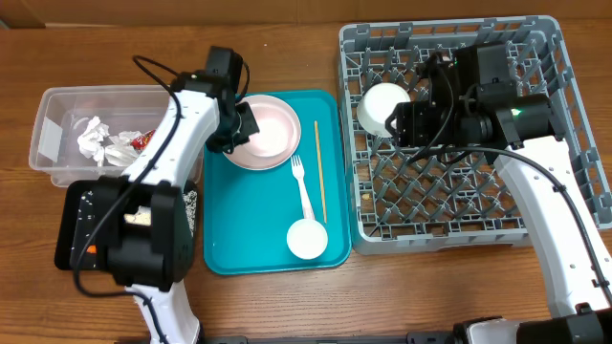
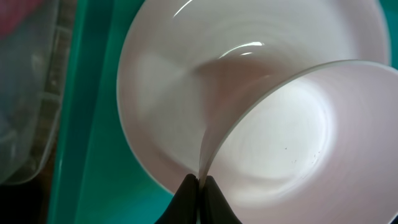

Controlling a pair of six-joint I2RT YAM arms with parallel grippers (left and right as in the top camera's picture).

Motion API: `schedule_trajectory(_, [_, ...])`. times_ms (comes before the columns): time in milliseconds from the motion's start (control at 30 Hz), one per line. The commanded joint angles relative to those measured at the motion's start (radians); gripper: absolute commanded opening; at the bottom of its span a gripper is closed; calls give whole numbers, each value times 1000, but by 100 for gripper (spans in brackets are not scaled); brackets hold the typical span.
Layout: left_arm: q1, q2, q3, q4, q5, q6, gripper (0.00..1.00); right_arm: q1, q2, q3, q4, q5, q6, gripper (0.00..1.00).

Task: Sort waste into correct bins and load items into the dishwasher
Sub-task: 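Grasp the pink bowl on the teal tray with the left gripper, then lift the pink bowl with the left gripper toward the right gripper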

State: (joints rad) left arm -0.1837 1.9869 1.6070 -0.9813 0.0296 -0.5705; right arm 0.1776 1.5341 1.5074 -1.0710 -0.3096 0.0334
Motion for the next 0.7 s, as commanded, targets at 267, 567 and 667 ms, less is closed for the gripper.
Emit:
schedule_trajectory(267, [-169, -257, 80, -98, -11, 17, 4, 22, -8, 18, -18, -166, 5, 68])
schedule_trajectory(567, [-304, -257, 79, -100, -44, 16, 4, 87, -8, 18, -37, -189, 5, 68])
schedule_trajectory(667, [-327, -257, 79, -103, -43, 16, 4, 97, -2, 17, -36, -170, 5, 68])
